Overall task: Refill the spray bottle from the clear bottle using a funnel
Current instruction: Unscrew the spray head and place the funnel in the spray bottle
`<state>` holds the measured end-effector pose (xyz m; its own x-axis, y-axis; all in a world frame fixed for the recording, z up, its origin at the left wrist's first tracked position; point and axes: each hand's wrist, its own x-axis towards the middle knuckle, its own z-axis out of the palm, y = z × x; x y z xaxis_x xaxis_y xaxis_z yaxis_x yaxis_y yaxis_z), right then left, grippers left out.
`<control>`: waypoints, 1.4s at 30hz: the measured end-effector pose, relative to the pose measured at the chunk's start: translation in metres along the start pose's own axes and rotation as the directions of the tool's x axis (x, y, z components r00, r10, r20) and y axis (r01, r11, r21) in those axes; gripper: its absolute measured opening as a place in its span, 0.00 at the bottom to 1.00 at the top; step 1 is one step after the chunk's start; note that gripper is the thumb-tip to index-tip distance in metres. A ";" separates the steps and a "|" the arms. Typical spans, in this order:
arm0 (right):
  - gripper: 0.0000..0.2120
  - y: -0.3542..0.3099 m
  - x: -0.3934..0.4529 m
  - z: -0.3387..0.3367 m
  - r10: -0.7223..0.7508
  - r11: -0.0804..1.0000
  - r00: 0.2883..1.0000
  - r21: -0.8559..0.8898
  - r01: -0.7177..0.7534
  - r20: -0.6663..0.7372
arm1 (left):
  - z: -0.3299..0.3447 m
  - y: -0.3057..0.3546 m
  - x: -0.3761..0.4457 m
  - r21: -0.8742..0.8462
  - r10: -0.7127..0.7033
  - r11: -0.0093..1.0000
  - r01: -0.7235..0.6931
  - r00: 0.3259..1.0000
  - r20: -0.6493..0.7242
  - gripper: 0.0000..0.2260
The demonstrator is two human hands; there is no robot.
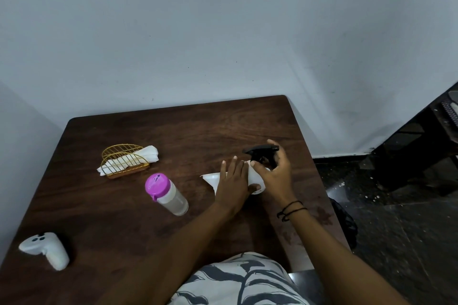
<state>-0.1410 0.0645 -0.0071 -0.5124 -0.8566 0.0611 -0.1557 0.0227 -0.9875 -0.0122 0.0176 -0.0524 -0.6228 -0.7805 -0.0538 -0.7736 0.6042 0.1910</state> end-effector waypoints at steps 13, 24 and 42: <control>0.17 -0.002 0.001 0.005 -0.102 0.974 0.994 -0.198 0.109 0.043 | -0.001 0.001 -0.001 0.019 0.006 1.000 -0.006 1.000 0.014 0.33; 0.14 -0.010 0.005 0.000 0.001 0.986 1.000 -0.168 0.004 0.027 | 0.005 0.000 0.001 0.004 -0.015 1.000 0.015 1.000 -0.006 0.33; 0.12 -0.064 0.020 -0.024 -0.157 0.986 0.971 0.031 0.165 -0.181 | 0.005 -0.001 0.001 -0.005 -0.003 1.000 0.003 1.000 -0.014 0.33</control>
<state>-0.1612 0.0581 0.0611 -0.6261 -0.7418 0.2403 -0.2120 -0.1346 -0.9679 -0.0131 0.0171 -0.0576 -0.6190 -0.7843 -0.0404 -0.7747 0.6014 0.1953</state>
